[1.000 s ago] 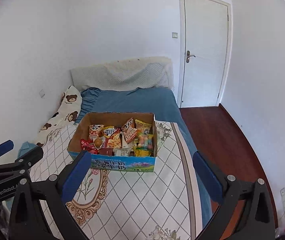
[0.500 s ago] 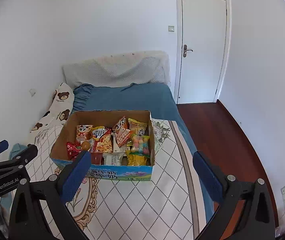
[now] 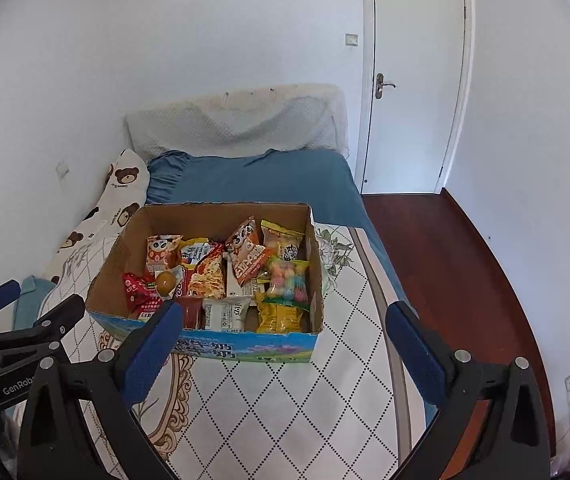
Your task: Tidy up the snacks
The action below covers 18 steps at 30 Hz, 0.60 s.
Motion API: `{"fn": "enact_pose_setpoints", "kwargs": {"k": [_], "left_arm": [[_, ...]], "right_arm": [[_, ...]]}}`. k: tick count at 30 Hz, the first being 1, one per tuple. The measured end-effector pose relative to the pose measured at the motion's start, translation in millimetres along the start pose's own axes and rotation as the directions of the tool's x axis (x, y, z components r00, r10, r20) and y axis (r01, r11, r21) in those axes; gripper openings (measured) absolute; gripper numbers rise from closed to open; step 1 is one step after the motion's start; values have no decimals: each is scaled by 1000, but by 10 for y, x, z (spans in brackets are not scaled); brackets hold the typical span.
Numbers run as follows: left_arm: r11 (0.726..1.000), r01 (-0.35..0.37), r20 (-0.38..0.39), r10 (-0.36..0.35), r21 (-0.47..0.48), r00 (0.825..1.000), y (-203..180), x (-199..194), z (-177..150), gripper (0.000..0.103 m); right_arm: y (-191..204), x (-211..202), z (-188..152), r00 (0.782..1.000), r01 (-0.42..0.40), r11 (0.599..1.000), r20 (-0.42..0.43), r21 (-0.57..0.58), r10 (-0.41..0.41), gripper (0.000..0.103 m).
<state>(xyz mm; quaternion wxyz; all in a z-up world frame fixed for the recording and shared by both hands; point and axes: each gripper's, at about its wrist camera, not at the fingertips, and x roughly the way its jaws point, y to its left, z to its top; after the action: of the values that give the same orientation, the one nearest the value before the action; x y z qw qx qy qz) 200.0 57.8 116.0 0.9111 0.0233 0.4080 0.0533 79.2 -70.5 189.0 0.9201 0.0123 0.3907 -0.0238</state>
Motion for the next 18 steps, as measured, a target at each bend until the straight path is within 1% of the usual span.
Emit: {"fn": "enact_pose_setpoints", "kwargs": {"k": [9,18], "left_arm": [[1000,6,14,-6,5,1000,-16,-44,39,102],[1000,5,18,-5,7,1000,-16,-68,44,102]], "right_arm": [[-26,61,-38,1000,11,1000,-18,8,-11,103],[-9,52,-62,1000,14,1000,-16,12,-14,103]]}}
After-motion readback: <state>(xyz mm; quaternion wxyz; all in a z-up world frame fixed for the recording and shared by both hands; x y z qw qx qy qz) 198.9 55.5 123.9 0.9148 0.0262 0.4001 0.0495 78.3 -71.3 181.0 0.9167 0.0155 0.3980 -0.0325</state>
